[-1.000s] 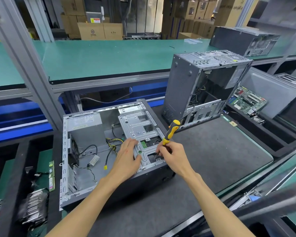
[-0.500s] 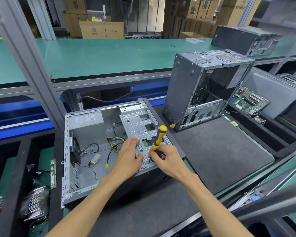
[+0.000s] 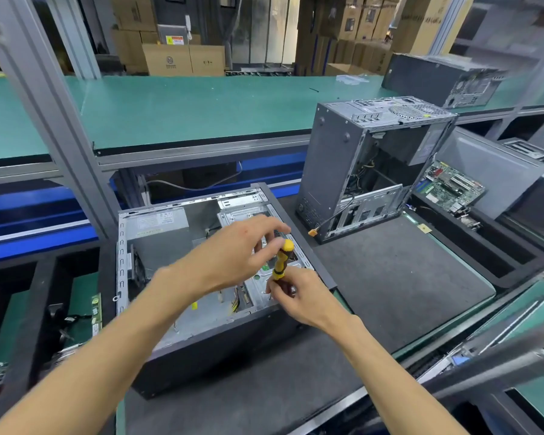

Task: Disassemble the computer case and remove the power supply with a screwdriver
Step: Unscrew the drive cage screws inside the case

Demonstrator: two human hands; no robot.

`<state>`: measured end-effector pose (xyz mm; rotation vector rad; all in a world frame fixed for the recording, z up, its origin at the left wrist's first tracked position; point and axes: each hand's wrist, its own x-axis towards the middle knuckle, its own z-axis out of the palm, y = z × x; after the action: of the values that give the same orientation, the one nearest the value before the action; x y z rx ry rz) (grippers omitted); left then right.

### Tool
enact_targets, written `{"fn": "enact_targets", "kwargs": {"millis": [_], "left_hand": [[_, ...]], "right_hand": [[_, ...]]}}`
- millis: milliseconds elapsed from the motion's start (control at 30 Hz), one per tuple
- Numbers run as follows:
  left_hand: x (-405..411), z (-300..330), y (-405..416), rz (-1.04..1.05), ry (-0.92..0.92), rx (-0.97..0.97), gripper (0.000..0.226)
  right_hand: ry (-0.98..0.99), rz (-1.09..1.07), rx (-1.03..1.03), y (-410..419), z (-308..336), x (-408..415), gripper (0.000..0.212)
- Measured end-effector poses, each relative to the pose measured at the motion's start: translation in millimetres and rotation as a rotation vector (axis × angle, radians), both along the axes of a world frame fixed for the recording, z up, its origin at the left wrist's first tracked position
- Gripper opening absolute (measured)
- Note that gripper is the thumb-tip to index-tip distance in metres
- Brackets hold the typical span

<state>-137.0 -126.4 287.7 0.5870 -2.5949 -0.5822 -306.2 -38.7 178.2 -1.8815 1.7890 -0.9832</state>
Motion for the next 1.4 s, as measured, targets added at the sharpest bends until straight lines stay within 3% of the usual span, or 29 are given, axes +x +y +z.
{"fn": "enact_targets", "kwargs": {"millis": [133,300,500,700,900,967,1100,1167,1400], "left_hand": [[-1,30,1,-0.048,-0.199,-0.160,0.035],[-15,37,2,-0.047,-0.388,-0.281,0.022],[-13,35,-6,0.014,-0.397,-0.253,0.021],[-11,25,-7,0.159,-0.419,-0.308,0.041],[-21,21,9,0.362,-0.527,-0.563,0.063],[-19,20,12,0.390,-0.476,-0.532,0.062],[-6,20,23,0.137,-0.283,-0.261,0.026],[-2,20,29,0.081,-0.273,-0.194,0.031],[-6,23,36,0.272,-0.293,-0.268,0.021]], "right_hand": [[0.035,0.022,-0.030,0,2,1,0.031],[0.080,0.061,-0.007,-4,3,-1,0.033],[0.016,0.079,-0.044,-6,-6,1,0.023],[-0.059,0.083,-0.081,-5,-12,5,0.024],[-0.237,0.046,-0.129,0,-15,3,0.017],[-0.262,0.045,-0.131,0,-14,3,0.019],[-0.301,0.080,-0.099,0,-14,-2,0.014],[-0.320,0.097,-0.090,1,-13,-3,0.016],[-0.410,0.090,-0.044,3,-9,-4,0.006]]}}
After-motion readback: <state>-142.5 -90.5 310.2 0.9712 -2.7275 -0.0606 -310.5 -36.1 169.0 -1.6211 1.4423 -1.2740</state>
